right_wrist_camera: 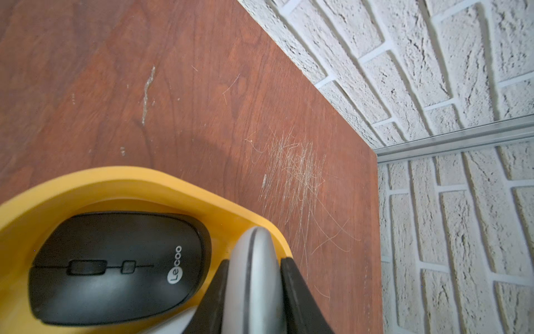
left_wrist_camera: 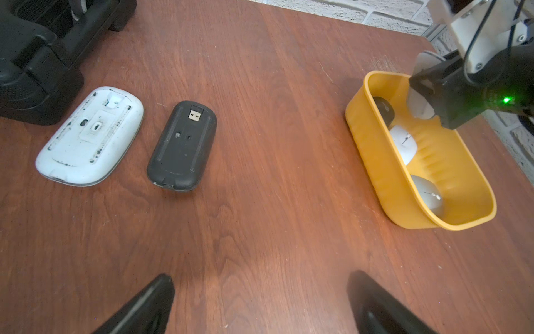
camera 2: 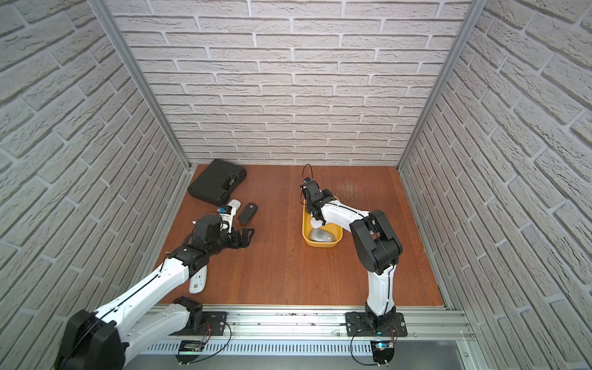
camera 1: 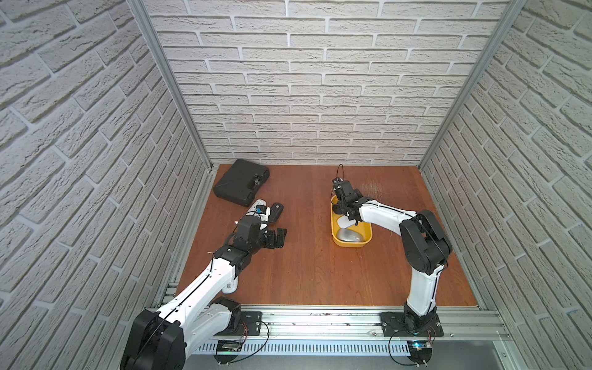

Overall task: Put the mouse in the storage box
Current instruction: Place the mouse in the storage box.

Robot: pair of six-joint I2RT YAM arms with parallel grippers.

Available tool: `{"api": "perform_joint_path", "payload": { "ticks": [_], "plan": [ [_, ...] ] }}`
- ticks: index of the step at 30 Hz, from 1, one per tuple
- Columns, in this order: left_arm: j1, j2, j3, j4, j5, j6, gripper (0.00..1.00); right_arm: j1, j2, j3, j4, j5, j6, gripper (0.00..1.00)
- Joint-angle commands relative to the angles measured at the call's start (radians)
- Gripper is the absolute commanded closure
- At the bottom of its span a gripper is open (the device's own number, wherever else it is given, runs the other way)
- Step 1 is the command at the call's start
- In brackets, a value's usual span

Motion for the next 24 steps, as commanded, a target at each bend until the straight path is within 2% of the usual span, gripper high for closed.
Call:
{"api": "perform_joint_path", "payload": {
  "ticks": [1,9,13,16,19,24],
  "plan": [
    [0.005,-0.013,-0.008,0.014,-0.005,0.001,0.02,0.001,0.019,0.015,0.071,0.017,-0.042,0.78],
    [0.006,-0.010,-0.007,0.018,0.002,0.000,0.02,0.001,0.072,0.007,0.077,0.013,-0.065,0.70],
    [0.006,-0.002,-0.003,0.016,0.003,-0.001,0.02,0.001,0.081,0.012,0.043,-0.009,-0.062,0.58],
    [0.007,-0.002,0.001,0.015,0.002,-0.001,0.02,0.002,0.056,-0.007,0.032,-0.036,-0.045,0.43],
    [0.008,-0.001,0.009,0.013,-0.003,0.000,0.02,0.003,-0.004,-0.025,0.007,-0.108,-0.002,0.34],
    [0.026,0.028,0.041,-0.005,-0.016,-0.003,0.02,0.003,-0.102,-0.047,-0.048,-0.256,0.083,0.30]
  ]
}}
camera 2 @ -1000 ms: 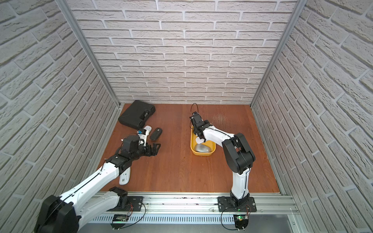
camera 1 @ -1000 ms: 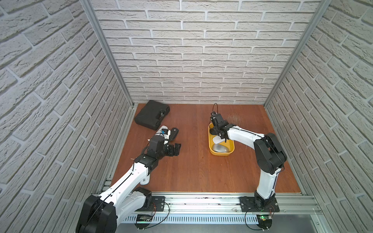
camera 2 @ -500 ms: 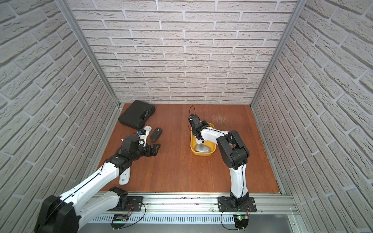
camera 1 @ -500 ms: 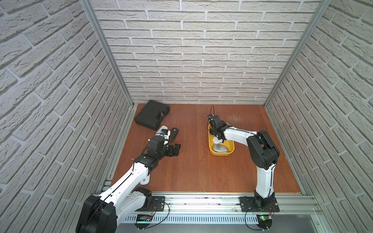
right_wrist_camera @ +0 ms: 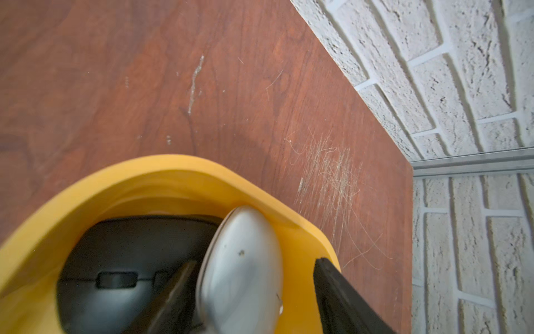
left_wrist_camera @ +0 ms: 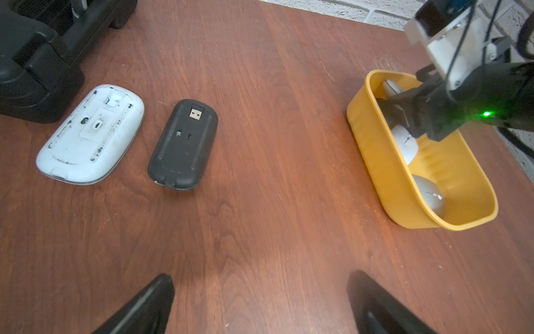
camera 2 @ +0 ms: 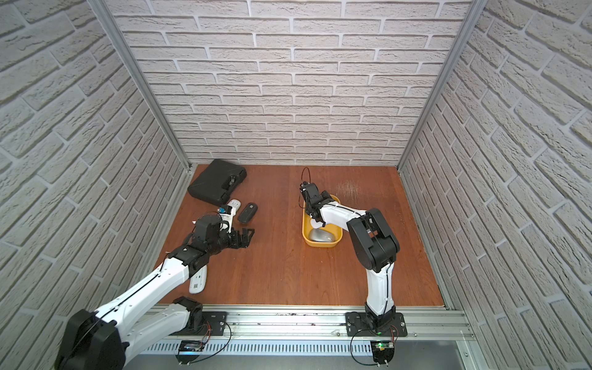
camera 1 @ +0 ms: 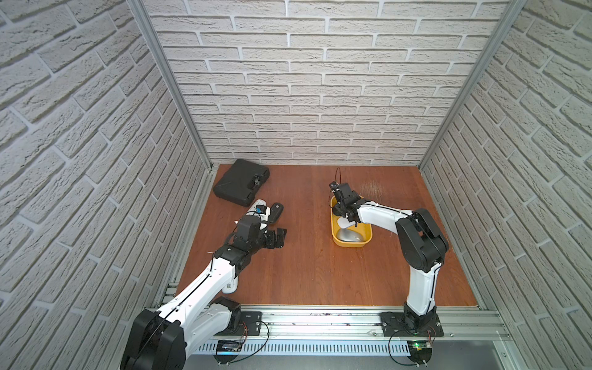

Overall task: Put the mouse in the storage box
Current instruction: Place the mouse in the storage box, then pick up the mouse from the center of the board.

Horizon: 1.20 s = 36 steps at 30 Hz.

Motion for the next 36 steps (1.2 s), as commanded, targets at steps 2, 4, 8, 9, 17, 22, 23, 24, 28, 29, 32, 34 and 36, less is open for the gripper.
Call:
{"api": "perform_joint_path", "payload": {
  "ticks": [2,4,8,9,17,22,23,24,28,29,32,34,36],
  "plan": [
    [0.034,0.037,0.048,-0.003,-0.012,-0.011,0.02,0.003,-0.150,-0.050,-0.025,-0.161,0.116,0.29],
    [0.058,0.062,0.060,0.000,-0.001,-0.021,0.02,0.003,-0.208,-0.075,-0.031,-0.205,0.155,0.28],
    [0.103,0.147,0.106,0.010,0.018,-0.027,0.02,0.003,-0.339,-0.157,-0.009,-0.325,0.255,0.28],
    [0.109,0.170,0.118,0.016,0.018,-0.025,0.03,0.003,-0.370,-0.182,0.006,-0.361,0.281,0.28],
    [0.169,0.471,0.294,0.076,0.076,0.018,0.07,0.003,-0.566,-0.352,0.055,-0.544,0.413,0.28],
    [0.179,0.627,0.431,0.011,0.059,0.051,0.08,0.003,-0.634,-0.391,0.042,-0.532,0.416,0.28],
    [0.179,0.655,0.457,-0.003,0.058,0.064,0.08,0.003,-0.640,-0.390,0.040,-0.530,0.418,0.28],
    [0.179,0.678,0.481,-0.018,0.052,0.071,0.07,0.002,-0.643,-0.391,0.038,-0.528,0.419,0.28],
    [0.184,0.779,0.550,-0.067,0.046,0.094,0.08,0.003,-0.643,-0.390,0.041,-0.524,0.426,0.28],
    [0.185,0.799,0.551,-0.063,0.042,0.089,0.08,0.003,-0.642,-0.391,0.041,-0.524,0.428,0.28],
    [0.180,0.842,0.556,-0.050,0.052,0.091,0.11,0.003,-0.646,-0.394,0.035,-0.523,0.428,0.28],
    [0.175,0.859,0.561,-0.059,0.036,0.092,0.12,0.003,-0.649,-0.399,0.036,-0.518,0.426,0.28],
    [0.171,0.871,0.563,-0.067,0.026,0.093,0.14,0.003,-0.652,-0.401,0.037,-0.515,0.427,0.28]
  ]
}}
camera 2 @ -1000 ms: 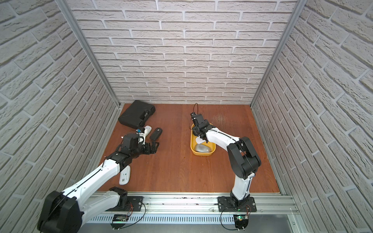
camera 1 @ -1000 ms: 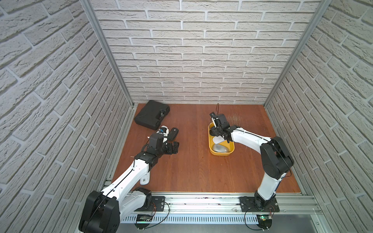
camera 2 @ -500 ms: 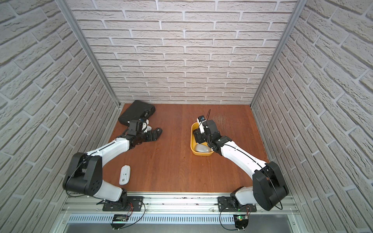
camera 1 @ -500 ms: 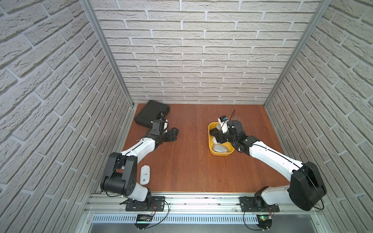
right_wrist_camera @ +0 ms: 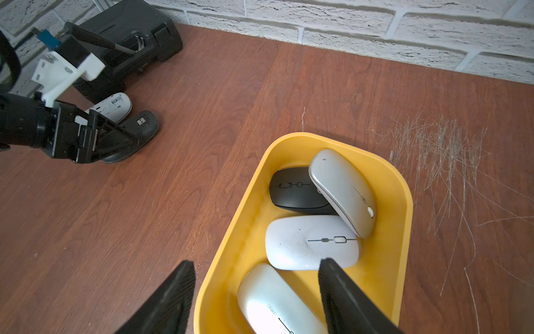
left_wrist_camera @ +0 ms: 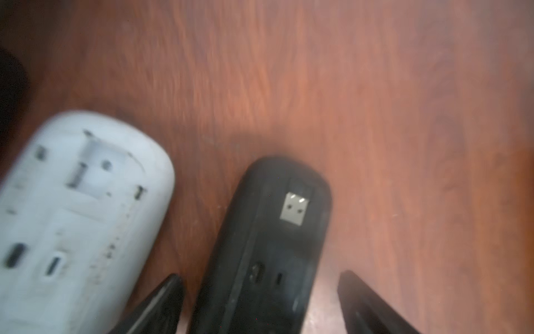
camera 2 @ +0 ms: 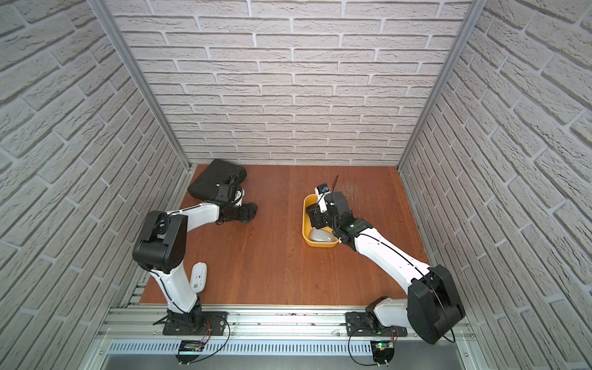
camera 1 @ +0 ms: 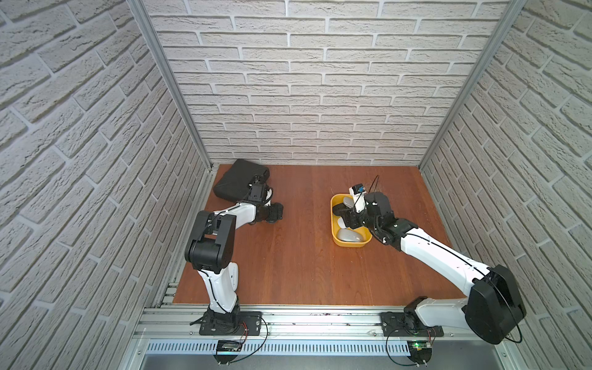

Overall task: Put the mouse in the storage box
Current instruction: Pick up the mouse from the center of the board.

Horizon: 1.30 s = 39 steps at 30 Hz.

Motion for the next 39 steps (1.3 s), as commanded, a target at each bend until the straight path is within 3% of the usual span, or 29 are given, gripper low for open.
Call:
{"api": "perform_joint_path", "payload": {
  "ticks": [1,14,24,28,39],
  "plan": [
    [-0.008,0.023,0.017,-0.036,-0.024,0.018,0.15,0.002,-0.029,-0.015,0.025,0.000,0.013,0.28],
    [-0.131,0.122,0.127,-0.295,-0.283,0.074,0.25,0.003,-0.030,-0.019,0.026,0.008,0.025,0.28],
    [-0.151,0.152,0.158,-0.326,-0.298,0.077,0.35,0.002,-0.031,-0.020,0.026,0.004,0.024,0.29],
    [-0.150,0.103,0.119,-0.274,-0.249,0.079,0.38,0.003,-0.028,-0.019,0.025,-0.003,0.028,0.29],
    [-0.170,-0.211,-0.094,-0.011,0.053,0.023,0.46,0.003,-0.056,-0.024,0.042,-0.040,0.089,0.31]
  ]
}}
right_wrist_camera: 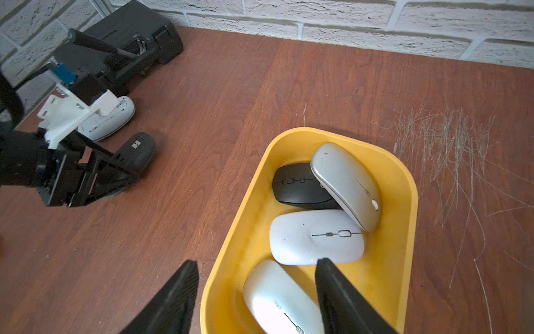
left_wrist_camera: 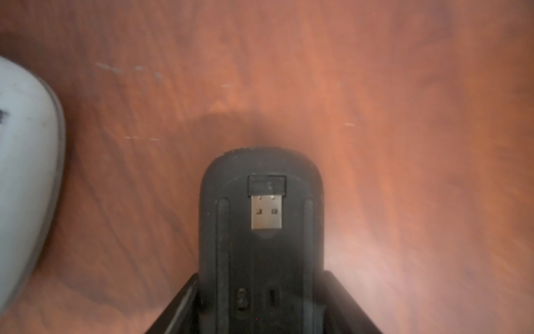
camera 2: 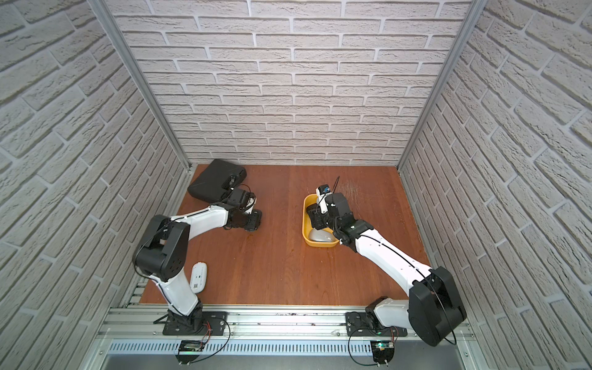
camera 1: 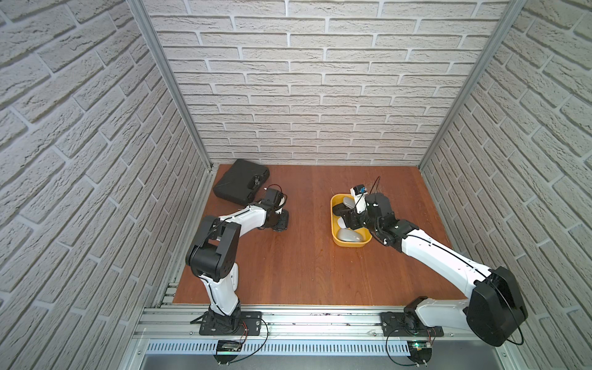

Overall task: Put the mouse in the storage box
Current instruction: Pick up the mouse from the center of the board.

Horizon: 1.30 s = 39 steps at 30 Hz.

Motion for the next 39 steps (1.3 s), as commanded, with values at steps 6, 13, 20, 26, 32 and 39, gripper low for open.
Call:
{"api": "perform_joint_path", "payload": {
  "ticks": [6,13,20,26,32,39],
  "plan": [
    [-0.080,-0.278,-0.153,0.190,0.192,-0.020,0.46,0.002,-0.039,0.014,0.033,-0.134,0.147,0.32],
    [-0.143,-0.444,-0.252,0.224,0.272,-0.033,0.46,0.009,-0.036,0.012,0.111,-0.300,0.329,0.32],
    [-0.229,-0.565,-0.307,0.228,0.268,-0.028,0.47,0.070,-0.044,-0.012,0.157,-0.326,0.432,0.32],
    [-0.233,-0.600,-0.339,0.253,0.285,-0.031,0.48,0.131,-0.037,-0.024,0.175,-0.330,0.485,0.31],
    [-0.235,-0.597,-0.342,0.265,0.295,-0.023,0.48,0.175,0.023,-0.020,0.228,-0.352,0.511,0.31],
    [-0.242,-0.590,-0.358,0.281,0.302,-0.024,0.49,0.205,0.102,0.006,0.310,-0.383,0.571,0.31]
  ]
}}
